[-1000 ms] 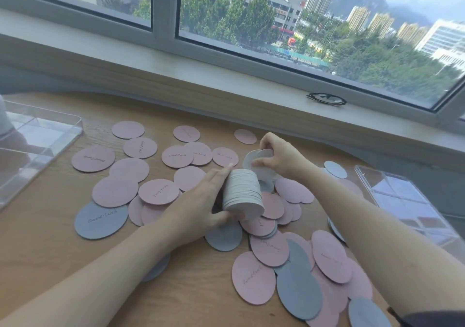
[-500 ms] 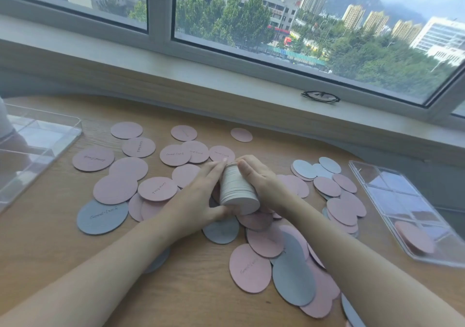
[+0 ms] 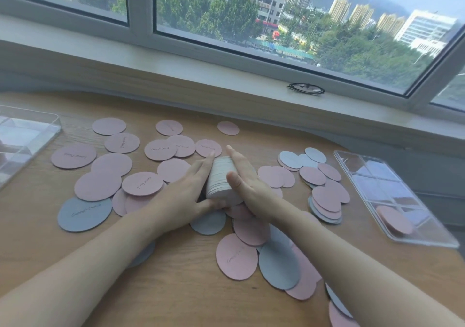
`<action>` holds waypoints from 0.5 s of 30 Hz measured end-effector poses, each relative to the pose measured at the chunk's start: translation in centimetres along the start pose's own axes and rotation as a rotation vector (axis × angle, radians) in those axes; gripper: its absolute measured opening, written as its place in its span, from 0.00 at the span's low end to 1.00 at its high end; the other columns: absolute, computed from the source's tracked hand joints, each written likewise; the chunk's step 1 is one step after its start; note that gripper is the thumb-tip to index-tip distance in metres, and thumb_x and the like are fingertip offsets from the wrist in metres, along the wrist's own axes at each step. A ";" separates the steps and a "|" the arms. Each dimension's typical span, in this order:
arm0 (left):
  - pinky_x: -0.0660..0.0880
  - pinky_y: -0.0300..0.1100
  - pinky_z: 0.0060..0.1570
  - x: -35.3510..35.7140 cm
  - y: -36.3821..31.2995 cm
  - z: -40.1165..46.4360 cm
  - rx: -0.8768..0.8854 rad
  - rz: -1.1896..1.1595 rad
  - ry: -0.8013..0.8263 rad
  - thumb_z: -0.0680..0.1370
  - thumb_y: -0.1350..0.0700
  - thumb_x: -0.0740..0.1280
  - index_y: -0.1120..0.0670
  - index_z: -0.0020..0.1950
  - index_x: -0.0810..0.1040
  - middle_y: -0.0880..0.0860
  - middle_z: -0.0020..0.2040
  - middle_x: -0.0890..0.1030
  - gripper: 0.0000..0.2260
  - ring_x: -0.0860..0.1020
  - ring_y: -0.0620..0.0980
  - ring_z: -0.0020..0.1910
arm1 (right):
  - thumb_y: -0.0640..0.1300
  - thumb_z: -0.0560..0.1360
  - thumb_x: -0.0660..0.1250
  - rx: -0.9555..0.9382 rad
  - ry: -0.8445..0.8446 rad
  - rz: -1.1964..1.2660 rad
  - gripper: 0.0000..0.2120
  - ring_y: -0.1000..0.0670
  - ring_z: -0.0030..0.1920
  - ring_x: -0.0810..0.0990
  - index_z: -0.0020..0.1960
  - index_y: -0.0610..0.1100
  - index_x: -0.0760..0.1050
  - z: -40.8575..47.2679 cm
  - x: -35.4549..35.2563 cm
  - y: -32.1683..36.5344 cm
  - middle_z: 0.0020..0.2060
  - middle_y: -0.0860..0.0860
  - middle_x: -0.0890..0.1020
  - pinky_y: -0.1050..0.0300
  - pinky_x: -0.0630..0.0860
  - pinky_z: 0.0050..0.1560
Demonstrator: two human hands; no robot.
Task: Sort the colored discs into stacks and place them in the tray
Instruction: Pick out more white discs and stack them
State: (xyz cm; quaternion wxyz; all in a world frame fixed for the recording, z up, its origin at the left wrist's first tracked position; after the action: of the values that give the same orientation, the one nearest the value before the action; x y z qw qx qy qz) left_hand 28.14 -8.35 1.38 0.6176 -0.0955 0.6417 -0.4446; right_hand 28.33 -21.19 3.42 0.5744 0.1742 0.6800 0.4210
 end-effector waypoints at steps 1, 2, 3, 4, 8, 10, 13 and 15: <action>0.65 0.46 0.71 -0.1 0.1 0.0 0.004 -0.008 -0.011 0.75 0.37 0.69 0.44 0.82 0.44 0.38 0.77 0.55 0.45 0.61 0.40 0.73 | 0.74 0.74 0.50 0.006 -0.005 0.002 0.41 0.63 0.73 0.59 0.80 0.52 0.54 0.1 -0.6 -0.1 0.76 0.59 0.61 0.73 0.54 0.70; 0.64 0.45 0.72 -0.2 0.2 0.1 0.012 -0.014 -0.024 0.74 0.38 0.70 0.45 0.82 0.46 0.39 0.77 0.56 0.44 0.60 0.39 0.73 | 0.68 0.78 0.53 0.023 -0.044 0.005 0.34 0.62 0.70 0.65 0.78 0.50 0.61 0.3 -1.8 -0.6 0.73 0.57 0.67 0.73 0.59 0.68; 0.62 0.43 0.72 -0.2 0.3 0.1 0.018 -0.018 -0.033 0.74 0.40 0.71 0.46 0.82 0.48 0.40 0.77 0.58 0.44 0.60 0.39 0.73 | 0.62 0.81 0.56 0.045 -0.129 -0.004 0.27 0.60 0.66 0.70 0.74 0.48 0.67 0.6 -3.5 -1.5 0.69 0.55 0.72 0.70 0.65 0.66; 0.61 0.41 0.72 -0.2 0.3 0.1 0.020 -0.024 -0.040 0.74 0.41 0.72 0.47 0.81 0.49 0.41 0.77 0.59 0.44 0.60 0.38 0.74 | 0.56 0.82 0.59 0.080 -0.251 -0.053 0.22 0.57 0.64 0.73 0.71 0.45 0.71 0.8 -5.7 -2.8 0.66 0.52 0.75 0.63 0.68 0.66; 0.59 0.34 0.68 -0.3 0.5 0.1 0.018 -0.047 -0.057 0.74 0.45 0.74 0.47 0.81 0.52 0.38 0.74 0.60 0.43 0.60 0.34 0.71 | 0.51 0.81 0.61 0.402 -0.407 -0.488 0.22 0.44 0.69 0.70 0.72 0.43 0.69 1.8 -12.8 -10.2 0.70 0.45 0.71 0.50 0.66 0.67; 0.60 0.35 0.68 -0.4 0.6 0.1 0.018 -0.052 -0.055 0.74 0.46 0.74 0.46 0.81 0.52 0.36 0.73 0.61 0.43 0.61 0.33 0.69 | 0.55 0.80 0.58 0.520 -0.295 -0.637 0.23 0.42 0.68 0.70 0.70 0.43 0.70 2.1 -13.7 -12.9 0.70 0.44 0.71 0.47 0.66 0.68; 0.62 0.36 0.68 -0.4 0.6 0.0 0.017 -0.063 -0.048 0.73 0.45 0.75 0.45 0.81 0.52 0.36 0.73 0.62 0.43 0.63 0.33 0.67 | 0.56 0.79 0.60 0.468 -0.296 -0.712 0.19 0.40 0.61 0.74 0.60 0.44 0.76 2.4 -14.1 -13.0 0.62 0.45 0.77 0.48 0.71 0.58; 0.63 0.37 0.68 -0.4 0.6 -0.1 0.018 -0.086 -0.045 0.72 0.41 0.74 0.45 0.80 0.53 0.37 0.74 0.63 0.43 0.66 0.33 0.67 | 0.53 0.78 0.60 0.410 -0.333 -0.732 0.15 0.40 0.53 0.75 0.51 0.43 0.78 2.4 -13.8 -12.3 0.52 0.45 0.79 0.51 0.69 0.46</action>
State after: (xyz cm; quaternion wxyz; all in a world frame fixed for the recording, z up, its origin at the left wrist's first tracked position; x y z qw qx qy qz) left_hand 28.45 -7.68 1.21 0.6132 -0.1274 0.6189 -0.4741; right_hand 37.44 -37.45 2.75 0.7407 0.0976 0.6646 0.0132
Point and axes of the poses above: each hand's wrist, its own z-axis towards the middle knuckle, its own x-axis out of the palm, y = z × x, the point moved 8 cm from there along z, towards the middle knuckle
